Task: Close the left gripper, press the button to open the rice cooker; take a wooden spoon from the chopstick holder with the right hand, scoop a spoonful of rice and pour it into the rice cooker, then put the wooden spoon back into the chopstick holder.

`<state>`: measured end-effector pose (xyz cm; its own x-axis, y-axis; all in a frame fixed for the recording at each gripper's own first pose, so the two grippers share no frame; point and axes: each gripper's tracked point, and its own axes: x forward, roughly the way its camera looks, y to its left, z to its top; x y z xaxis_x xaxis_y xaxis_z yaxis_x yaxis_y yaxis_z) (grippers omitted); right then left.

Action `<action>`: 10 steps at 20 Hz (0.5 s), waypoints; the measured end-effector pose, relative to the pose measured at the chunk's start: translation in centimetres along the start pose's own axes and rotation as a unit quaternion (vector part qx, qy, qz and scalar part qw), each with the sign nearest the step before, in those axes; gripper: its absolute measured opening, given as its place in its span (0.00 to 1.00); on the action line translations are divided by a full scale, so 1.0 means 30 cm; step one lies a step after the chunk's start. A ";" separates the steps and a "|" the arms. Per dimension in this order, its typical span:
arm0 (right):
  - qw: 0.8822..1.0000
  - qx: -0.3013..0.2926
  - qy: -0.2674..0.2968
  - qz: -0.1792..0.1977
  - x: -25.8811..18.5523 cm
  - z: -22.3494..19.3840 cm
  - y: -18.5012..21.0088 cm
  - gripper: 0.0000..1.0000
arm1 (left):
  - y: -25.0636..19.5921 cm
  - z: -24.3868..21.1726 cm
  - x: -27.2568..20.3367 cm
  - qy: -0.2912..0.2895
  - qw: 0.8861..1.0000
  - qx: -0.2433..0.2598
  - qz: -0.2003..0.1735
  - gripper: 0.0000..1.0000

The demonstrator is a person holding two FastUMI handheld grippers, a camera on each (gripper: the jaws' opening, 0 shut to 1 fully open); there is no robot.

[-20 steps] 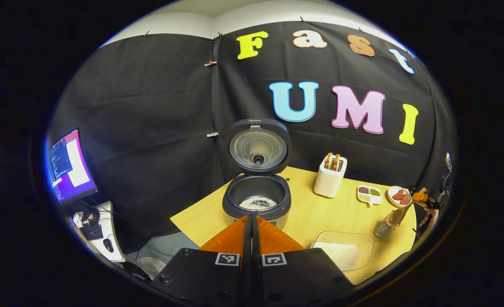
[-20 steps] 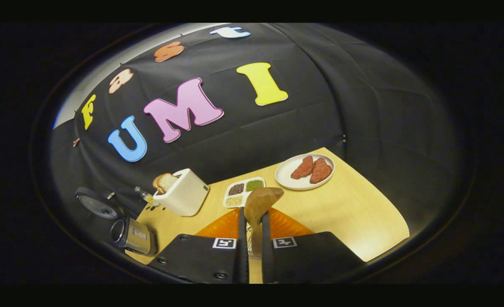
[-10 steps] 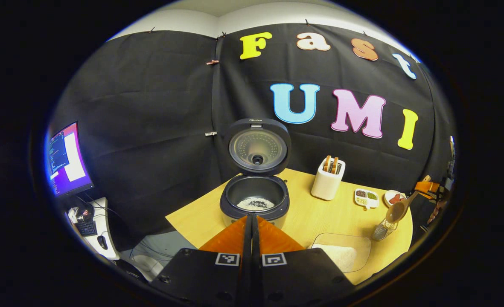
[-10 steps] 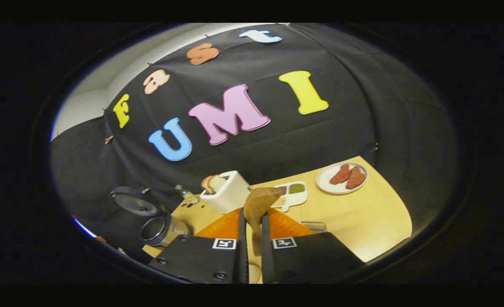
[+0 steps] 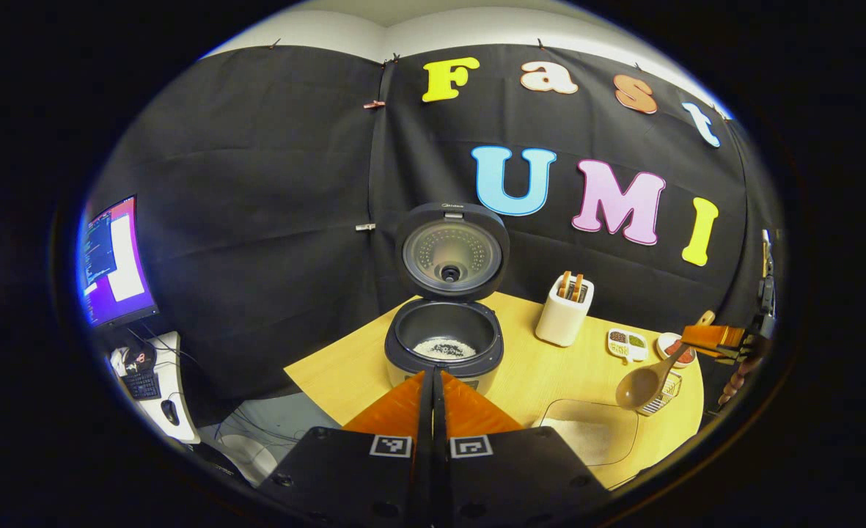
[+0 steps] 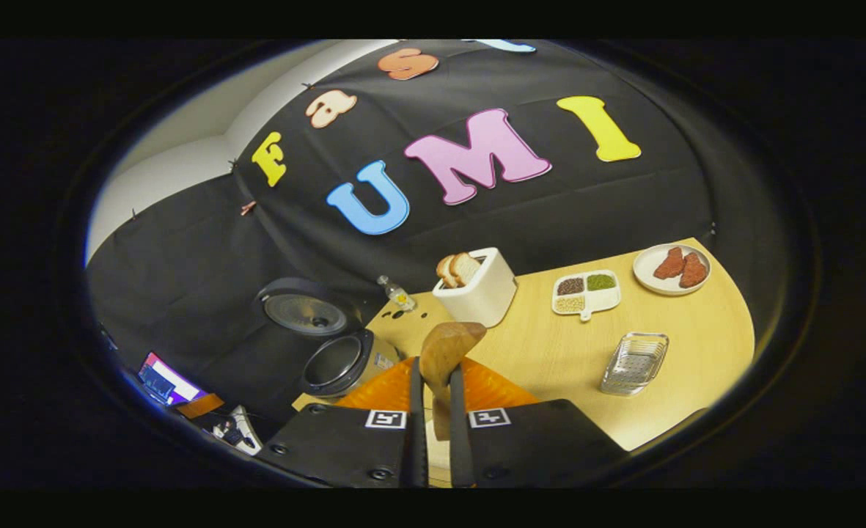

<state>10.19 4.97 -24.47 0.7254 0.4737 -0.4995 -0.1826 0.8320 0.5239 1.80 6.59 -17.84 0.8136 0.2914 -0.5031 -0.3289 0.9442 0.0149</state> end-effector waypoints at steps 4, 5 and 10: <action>0.999 -0.028 0.031 -0.016 0.029 -0.142 0.022 0.17 | 0.036 -0.014 0.010 0.006 1.000 -0.018 -0.009 0.05; 0.998 -0.041 0.042 -0.025 0.043 -0.188 0.015 0.21 | 0.041 -0.017 0.014 0.008 1.000 -0.023 -0.014 0.05; 0.989 -0.093 0.071 -0.089 0.089 -0.361 -0.044 0.16 | 0.068 -0.029 0.048 0.017 0.998 -0.026 -0.048 0.05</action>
<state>5.19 8.27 -33.96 0.6584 0.3407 -0.6711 -0.1891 0.9380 0.2906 1.88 8.82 -19.27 0.8265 0.1931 -0.5287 -0.2746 0.9583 -0.0794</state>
